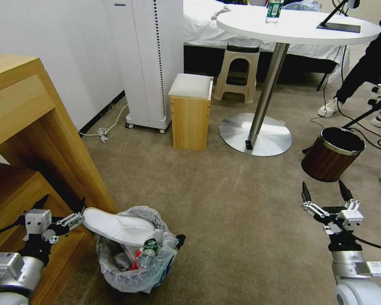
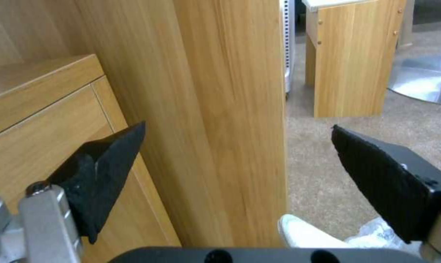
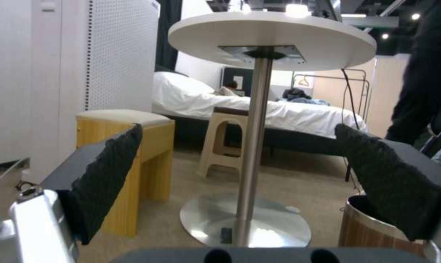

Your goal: Pick up the trash bin and place the garbage on the floor into it.

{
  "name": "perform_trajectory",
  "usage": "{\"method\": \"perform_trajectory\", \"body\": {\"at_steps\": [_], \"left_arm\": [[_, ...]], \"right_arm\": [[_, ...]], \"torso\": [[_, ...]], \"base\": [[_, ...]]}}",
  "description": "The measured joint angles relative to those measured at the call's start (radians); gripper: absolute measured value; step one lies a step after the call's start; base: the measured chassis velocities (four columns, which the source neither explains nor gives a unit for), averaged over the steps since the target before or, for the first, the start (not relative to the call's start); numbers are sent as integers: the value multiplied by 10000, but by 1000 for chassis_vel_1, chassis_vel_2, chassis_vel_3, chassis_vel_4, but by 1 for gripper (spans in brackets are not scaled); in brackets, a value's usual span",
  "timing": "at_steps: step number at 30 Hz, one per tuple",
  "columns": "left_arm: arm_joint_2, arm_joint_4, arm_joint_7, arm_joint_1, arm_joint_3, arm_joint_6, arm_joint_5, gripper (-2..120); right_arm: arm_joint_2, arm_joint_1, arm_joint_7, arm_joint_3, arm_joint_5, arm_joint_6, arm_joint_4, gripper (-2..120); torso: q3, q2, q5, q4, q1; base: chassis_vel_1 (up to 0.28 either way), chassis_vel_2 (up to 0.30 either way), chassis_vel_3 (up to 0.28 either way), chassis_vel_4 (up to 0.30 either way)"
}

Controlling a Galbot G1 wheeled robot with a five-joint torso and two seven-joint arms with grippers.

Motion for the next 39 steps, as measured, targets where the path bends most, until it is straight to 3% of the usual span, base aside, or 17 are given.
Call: {"method": "perform_trajectory", "body": {"at_steps": [39], "left_arm": [[2,-17,-20,-18,28,44,-15,100]], "right_arm": [[-12,19,-4,-23,35,-25,0,100]], "torso": [[0,0,0,0,0]], "base": [[0,0,0,0]]}}
